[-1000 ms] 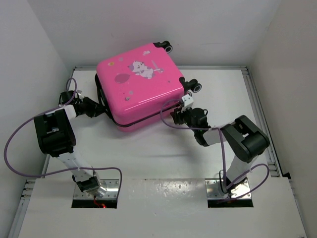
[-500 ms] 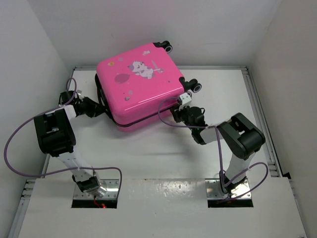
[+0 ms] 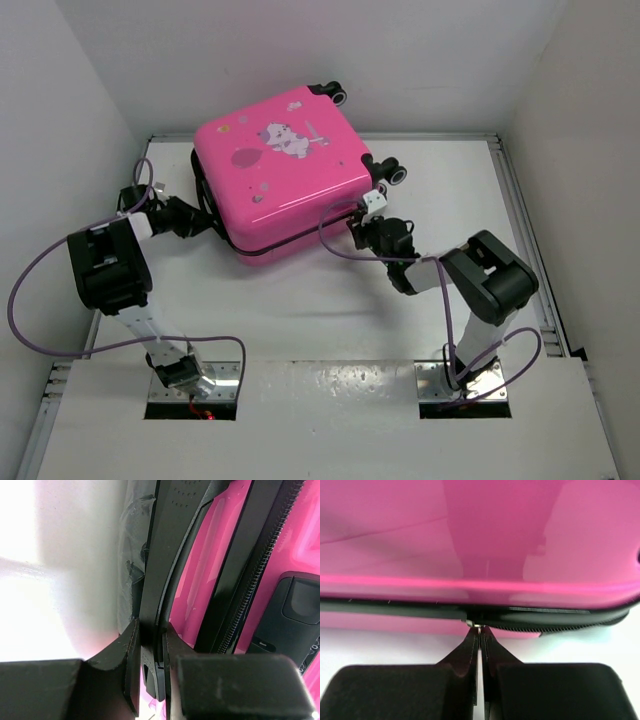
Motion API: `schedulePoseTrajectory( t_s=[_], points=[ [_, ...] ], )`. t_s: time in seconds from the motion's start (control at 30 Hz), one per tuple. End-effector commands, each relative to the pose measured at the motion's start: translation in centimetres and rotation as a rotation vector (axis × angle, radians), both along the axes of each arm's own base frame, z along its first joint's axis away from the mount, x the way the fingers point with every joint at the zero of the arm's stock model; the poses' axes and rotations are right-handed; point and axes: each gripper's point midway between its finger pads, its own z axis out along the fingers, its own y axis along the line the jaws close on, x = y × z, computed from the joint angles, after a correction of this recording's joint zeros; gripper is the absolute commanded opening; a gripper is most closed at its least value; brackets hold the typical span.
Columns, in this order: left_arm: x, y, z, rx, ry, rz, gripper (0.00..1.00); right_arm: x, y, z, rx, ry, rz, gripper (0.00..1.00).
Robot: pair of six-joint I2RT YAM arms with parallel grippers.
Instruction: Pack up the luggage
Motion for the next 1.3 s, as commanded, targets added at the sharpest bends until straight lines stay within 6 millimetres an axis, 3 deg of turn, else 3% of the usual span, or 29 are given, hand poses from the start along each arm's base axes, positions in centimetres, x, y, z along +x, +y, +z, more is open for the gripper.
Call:
schedulePoseTrajectory(
  t_s=[0.0, 0.17, 0.37, 0.57, 0.73, 0.83, 0.87, 0.93, 1.0, 1.07, 1.1, 1.27],
  points=[
    [-4.3, 1.5, -5.7, 0.0, 0.269, 0.075, 0.0, 0.6, -1.1, 4.8, 0.042, -0.145, -0.059, 0.0],
    [-5.3, 2.9, -5.7, 0.034, 0.298, 0.061, 0.0, 0.9, -3.2, 4.6, 0.029, -0.128, -0.113, 0.0],
    [-5.2, 5.7, -5.4, 0.102, 0.296, 0.057, 0.0, 2.4, -5.5, 4.4, 0.028, -0.108, -0.189, 0.0],
    [-5.1, 9.7, -5.1, 0.199, 0.296, 0.034, 0.0, 4.7, -9.0, 4.6, 0.027, -0.094, -0.287, 0.0],
    [-4.4, 13.1, -4.8, 0.298, 0.298, 0.024, 0.0, 6.0, -10.4, 5.0, 0.03, -0.104, -0.326, 0.0],
    [-3.6, 15.6, -4.9, 0.336, 0.304, 0.052, 0.0, 6.8, -11.7, 5.0, 0.037, -0.101, -0.358, 0.0],
    [-2.6, 17.4, -4.1, 0.385, 0.283, 0.07, 0.0, 7.3, -12.4, 5.0, 0.042, -0.101, -0.372, 0.0],
    [-1.8, 18.6, -4.9, 0.41, 0.299, 0.068, 0.0, 7.8, -12.5, 5.4, 0.044, -0.112, -0.375, 0.0],
    [0.3, 20.5, -4.0, 0.469, 0.25, 0.059, 0.0, 8.6, -13.1, 5.6, 0.055, -0.116, -0.384, 0.0],
    [1.4, 20.5, -5.2, 0.466, 0.242, 0.015, 0.0, 9.5, -13.5, 6.2, 0.064, -0.134, -0.387, 0.0],
    [3.0, 20.3, -4.4, 0.46, 0.18, -0.015, 0.0, 9.8, -13.5, 6.1, 0.065, -0.132, -0.381, 0.0],
    [6.0, 20.1, -5.1, 0.527, 0.13, -0.127, 0.0, 12.2, -14.3, 6.2, 0.073, -0.152, -0.376, 0.0]
  ],
)
